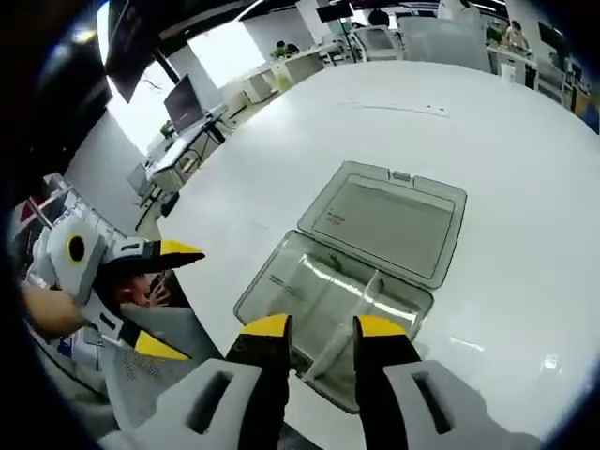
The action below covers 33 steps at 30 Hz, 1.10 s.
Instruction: Insert the divider into the dual guide fixture by aligning both edges with the guide slots and pushing it downward to the bottom, including one-sided entry, uneven engagement, binding, and posture correction.
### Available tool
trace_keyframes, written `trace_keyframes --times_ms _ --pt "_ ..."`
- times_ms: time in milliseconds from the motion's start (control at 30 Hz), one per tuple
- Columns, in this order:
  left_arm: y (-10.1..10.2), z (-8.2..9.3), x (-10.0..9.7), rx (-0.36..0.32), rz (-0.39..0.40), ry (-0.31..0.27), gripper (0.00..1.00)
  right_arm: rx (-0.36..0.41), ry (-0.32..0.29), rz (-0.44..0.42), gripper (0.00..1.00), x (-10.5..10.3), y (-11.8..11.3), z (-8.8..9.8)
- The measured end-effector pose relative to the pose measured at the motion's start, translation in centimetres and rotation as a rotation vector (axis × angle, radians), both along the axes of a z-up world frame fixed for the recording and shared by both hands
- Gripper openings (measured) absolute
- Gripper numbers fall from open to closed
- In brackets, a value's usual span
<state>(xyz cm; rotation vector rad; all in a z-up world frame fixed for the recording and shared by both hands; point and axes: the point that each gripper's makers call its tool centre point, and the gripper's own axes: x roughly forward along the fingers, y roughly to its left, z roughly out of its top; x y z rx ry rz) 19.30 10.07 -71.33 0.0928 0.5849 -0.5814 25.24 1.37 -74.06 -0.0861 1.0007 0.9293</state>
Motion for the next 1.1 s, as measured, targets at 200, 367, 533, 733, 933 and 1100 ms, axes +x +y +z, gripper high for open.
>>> trace_keyframes --times_ms 200,367,533,733,933,1100 --pt "1.6 -0.1 0.6 0.015 0.026 0.024 0.61 0.061 -0.084 0.047 0.30 -0.5 0.0 1.1" --pt "2.9 -0.7 0.9 0.024 0.047 0.064 0.61 0.110 -0.135 0.062 0.33 -0.6 -0.3 2.1" --pt "4.4 -1.7 1.1 0.027 0.080 0.119 0.61 0.153 -0.178 0.072 0.36 -0.8 -0.7 2.9" --pt "6.1 -2.8 1.4 0.051 0.120 0.181 0.60 0.169 -0.226 0.095 0.41 -1.2 -1.4 3.5" --pt "7.6 -3.9 2.1 0.051 0.175 0.255 0.57 0.172 -0.261 0.119 0.45 -1.7 -2.2 3.8" --pt "8.6 -5.0 2.2 0.065 0.233 0.335 0.53 0.182 -0.272 0.112 0.47 -1.9 -3.0 3.8"
